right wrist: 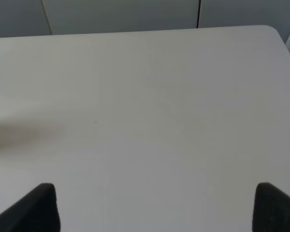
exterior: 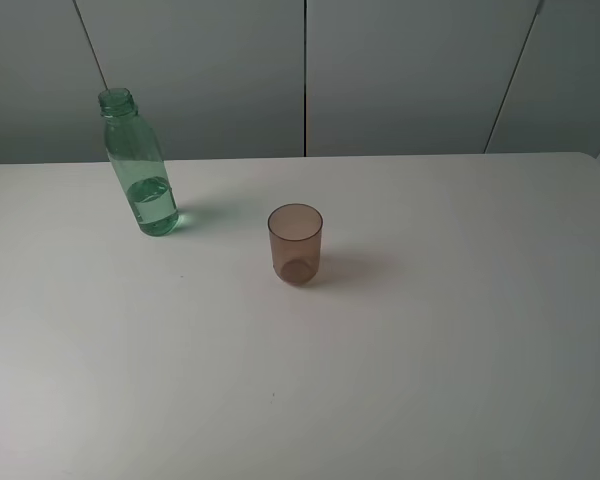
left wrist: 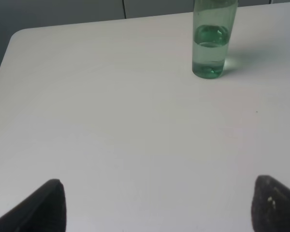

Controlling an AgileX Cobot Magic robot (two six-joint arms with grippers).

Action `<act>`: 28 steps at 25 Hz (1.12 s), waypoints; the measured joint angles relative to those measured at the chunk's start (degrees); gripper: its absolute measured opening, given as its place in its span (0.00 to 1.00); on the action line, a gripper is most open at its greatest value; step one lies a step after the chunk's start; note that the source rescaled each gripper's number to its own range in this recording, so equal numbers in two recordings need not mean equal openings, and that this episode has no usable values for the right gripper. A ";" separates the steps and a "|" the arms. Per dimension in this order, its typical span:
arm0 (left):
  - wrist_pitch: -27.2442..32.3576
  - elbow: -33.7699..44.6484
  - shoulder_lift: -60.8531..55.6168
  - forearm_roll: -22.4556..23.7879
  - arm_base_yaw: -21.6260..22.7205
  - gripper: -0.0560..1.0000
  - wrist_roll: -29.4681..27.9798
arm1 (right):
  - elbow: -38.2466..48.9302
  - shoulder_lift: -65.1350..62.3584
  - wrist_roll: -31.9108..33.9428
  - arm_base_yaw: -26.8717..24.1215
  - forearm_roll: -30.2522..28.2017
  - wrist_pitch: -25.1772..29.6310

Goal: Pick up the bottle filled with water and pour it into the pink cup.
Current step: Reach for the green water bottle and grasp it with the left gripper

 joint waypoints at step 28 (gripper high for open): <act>0.33 -6.83 8.29 -3.20 0.00 0.96 -0.13 | 0.00 0.00 0.00 0.00 0.00 0.00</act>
